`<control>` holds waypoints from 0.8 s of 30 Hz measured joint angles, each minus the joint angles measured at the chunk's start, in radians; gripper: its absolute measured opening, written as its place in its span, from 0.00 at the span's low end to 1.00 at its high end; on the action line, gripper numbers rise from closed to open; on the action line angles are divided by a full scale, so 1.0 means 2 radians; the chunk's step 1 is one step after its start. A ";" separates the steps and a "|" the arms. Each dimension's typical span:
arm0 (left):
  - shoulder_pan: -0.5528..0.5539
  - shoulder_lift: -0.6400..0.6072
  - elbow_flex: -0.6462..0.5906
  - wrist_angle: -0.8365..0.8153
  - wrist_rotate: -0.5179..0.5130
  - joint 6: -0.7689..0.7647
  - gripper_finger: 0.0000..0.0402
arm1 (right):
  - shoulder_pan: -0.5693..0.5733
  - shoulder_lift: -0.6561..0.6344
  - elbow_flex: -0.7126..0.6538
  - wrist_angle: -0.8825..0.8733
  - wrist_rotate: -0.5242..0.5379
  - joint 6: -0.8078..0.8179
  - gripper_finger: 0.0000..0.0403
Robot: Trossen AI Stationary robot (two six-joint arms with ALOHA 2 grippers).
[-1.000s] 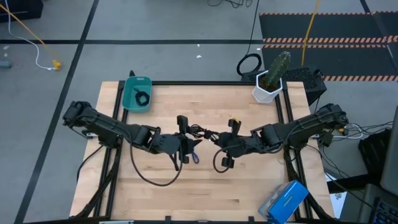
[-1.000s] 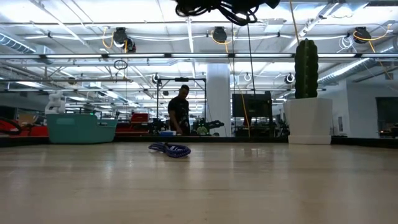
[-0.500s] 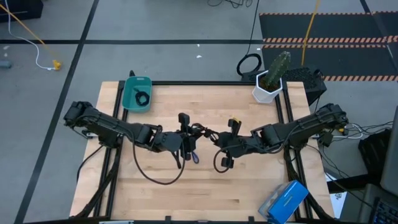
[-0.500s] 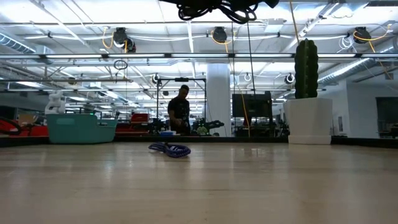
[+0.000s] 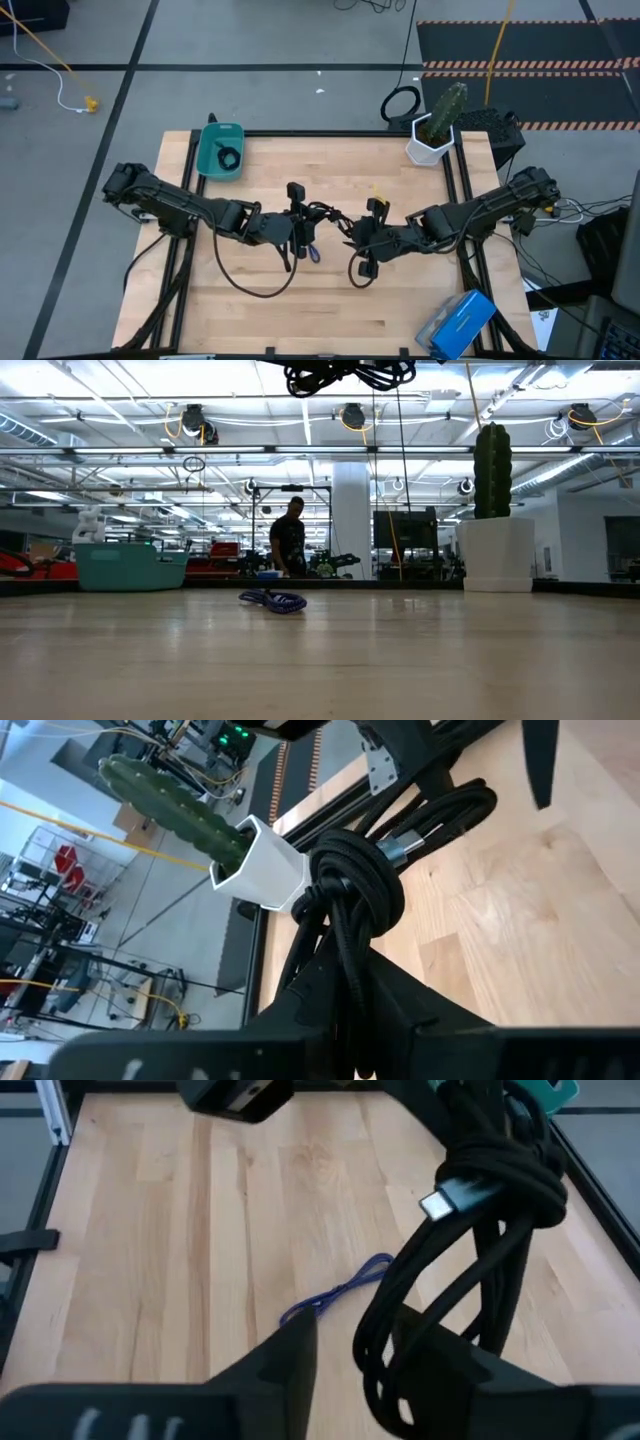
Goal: Pick and place USB-C Cables
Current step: Put the black USB cable into the blue bin
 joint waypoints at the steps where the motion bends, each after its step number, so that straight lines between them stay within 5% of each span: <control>1: -0.001 0.000 0.000 -0.001 0.000 0.000 0.08 | 0.001 0.000 0.000 -0.003 0.000 0.000 0.33; 24: -0.012 -0.024 -0.001 -0.086 0.002 -0.034 0.08 | 0.009 -0.010 0.001 0.014 0.032 -0.024 0.59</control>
